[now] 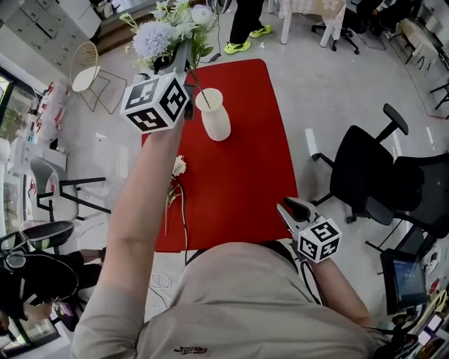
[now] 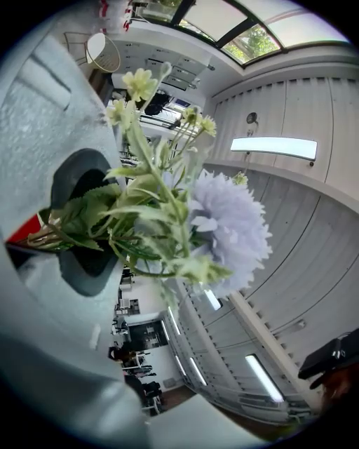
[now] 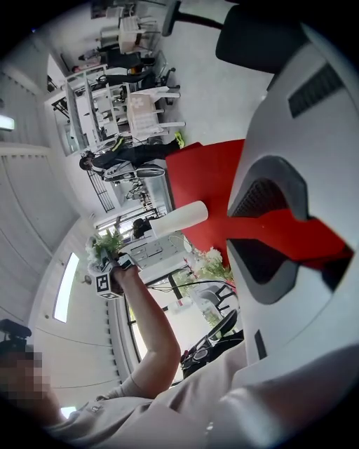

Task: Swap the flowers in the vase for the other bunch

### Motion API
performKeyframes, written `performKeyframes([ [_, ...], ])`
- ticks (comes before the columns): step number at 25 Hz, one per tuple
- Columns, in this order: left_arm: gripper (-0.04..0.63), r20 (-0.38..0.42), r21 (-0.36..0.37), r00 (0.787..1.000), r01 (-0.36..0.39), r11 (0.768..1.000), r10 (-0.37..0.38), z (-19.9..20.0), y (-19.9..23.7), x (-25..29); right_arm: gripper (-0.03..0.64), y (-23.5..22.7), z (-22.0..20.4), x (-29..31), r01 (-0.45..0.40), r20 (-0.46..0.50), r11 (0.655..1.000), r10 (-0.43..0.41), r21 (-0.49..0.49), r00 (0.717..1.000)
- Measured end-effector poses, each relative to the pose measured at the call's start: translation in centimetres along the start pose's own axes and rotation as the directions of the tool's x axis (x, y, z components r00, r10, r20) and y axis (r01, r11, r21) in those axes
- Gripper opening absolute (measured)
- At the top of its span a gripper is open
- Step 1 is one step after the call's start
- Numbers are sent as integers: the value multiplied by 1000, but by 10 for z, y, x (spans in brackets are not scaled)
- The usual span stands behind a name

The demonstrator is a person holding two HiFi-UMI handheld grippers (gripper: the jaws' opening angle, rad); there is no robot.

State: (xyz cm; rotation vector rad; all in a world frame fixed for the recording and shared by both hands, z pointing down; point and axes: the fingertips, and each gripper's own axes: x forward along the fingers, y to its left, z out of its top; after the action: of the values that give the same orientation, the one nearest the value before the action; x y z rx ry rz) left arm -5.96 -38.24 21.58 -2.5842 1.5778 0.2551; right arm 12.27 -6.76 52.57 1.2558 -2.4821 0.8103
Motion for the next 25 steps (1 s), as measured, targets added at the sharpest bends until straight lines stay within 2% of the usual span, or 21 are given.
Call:
performKeyframes([
  [15,100,-25,-12,1000,-8,1000,7,-50,6,0,102,-4,-2,5,10,-16,1000,-9,6,1000],
  [25,107,-69,5,997,47,999,-47,-83,-8,-11,103,-5,0,11,2,-16,1000,-2,1,1000],
])
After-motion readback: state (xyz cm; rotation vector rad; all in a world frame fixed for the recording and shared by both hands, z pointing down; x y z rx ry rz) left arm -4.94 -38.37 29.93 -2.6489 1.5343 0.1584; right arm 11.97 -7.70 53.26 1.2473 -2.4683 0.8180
